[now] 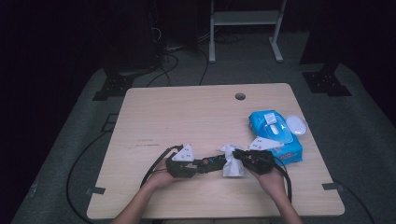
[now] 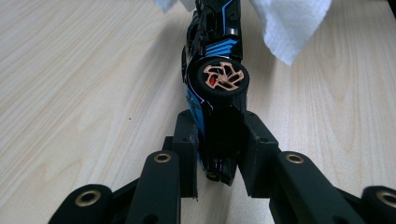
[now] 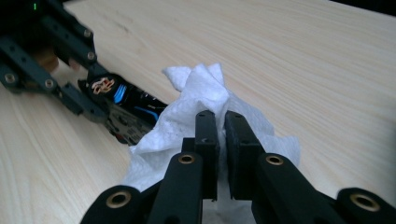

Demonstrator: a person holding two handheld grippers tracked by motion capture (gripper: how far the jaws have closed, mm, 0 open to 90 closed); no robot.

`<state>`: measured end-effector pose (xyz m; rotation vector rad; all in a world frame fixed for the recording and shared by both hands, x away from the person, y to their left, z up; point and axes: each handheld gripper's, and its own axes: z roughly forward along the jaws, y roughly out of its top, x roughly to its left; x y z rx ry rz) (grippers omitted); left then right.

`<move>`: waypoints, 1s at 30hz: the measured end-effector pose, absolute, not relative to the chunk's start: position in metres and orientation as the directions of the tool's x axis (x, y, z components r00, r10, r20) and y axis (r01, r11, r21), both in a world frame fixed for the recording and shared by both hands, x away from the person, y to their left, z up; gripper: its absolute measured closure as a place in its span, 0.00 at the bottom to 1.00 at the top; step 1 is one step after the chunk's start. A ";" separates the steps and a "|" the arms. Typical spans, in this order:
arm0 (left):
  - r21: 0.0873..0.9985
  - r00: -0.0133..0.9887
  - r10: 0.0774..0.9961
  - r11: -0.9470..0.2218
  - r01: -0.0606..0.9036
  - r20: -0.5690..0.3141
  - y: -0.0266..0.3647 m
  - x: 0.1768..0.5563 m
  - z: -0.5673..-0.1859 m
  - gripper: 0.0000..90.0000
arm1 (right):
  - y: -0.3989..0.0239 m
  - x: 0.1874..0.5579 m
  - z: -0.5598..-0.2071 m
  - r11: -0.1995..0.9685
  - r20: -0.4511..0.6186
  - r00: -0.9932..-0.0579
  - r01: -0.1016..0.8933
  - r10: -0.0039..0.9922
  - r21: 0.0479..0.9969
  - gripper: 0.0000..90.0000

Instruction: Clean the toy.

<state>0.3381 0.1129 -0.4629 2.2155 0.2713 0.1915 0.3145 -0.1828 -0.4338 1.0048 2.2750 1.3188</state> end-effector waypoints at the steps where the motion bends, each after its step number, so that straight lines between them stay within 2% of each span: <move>1: 0.791 0.965 0.258 -0.598 0.125 0.043 0.112 0.338 -0.463 0.79 | -0.185 0.315 -0.435 0.316 0.075 -0.696 0.416 0.715 0.853 0.93; 4: 0.792 0.965 0.261 -0.597 0.127 0.041 0.113 0.338 -0.463 0.79 | -0.190 0.315 -0.436 0.350 0.028 -0.670 0.423 0.742 0.836 0.93; 10: 0.791 0.964 0.262 -0.598 0.130 0.040 0.116 0.339 -0.463 0.79 | -0.207 0.312 -0.436 0.291 0.080 -0.649 0.443 0.756 0.848 0.93; 14: 0.791 0.964 0.262 -0.598 0.129 0.041 0.116 0.339 -0.463 0.79 | -0.196 0.310 -0.430 0.280 0.094 -0.675 0.423 0.731 0.862 0.93; 18: 0.789 0.963 0.263 -0.602 0.123 0.051 0.116 0.338 -0.462 0.79 | -0.169 0.312 -0.425 0.363 0.026 -0.725 0.376 0.688 0.853 0.93; 23: 0.790 0.964 0.263 -0.600 0.126 0.046 0.117 0.339 -0.462 0.79 | -0.160 0.315 -0.427 0.368 0.031 -0.722 0.388 0.691 0.845 0.93; 25: 0.787 0.963 0.263 -0.605 0.124 0.050 0.116 0.338 -0.462 0.79 | -0.137 0.310 -0.424 0.436 -0.023 -0.767 0.339 0.641 0.833 0.93; 30: 0.784 0.963 0.264 -0.609 0.125 0.051 0.122 0.337 -0.461 0.79 | -0.121 0.314 -0.426 0.464 -0.034 -0.789 0.325 0.613 0.824 0.93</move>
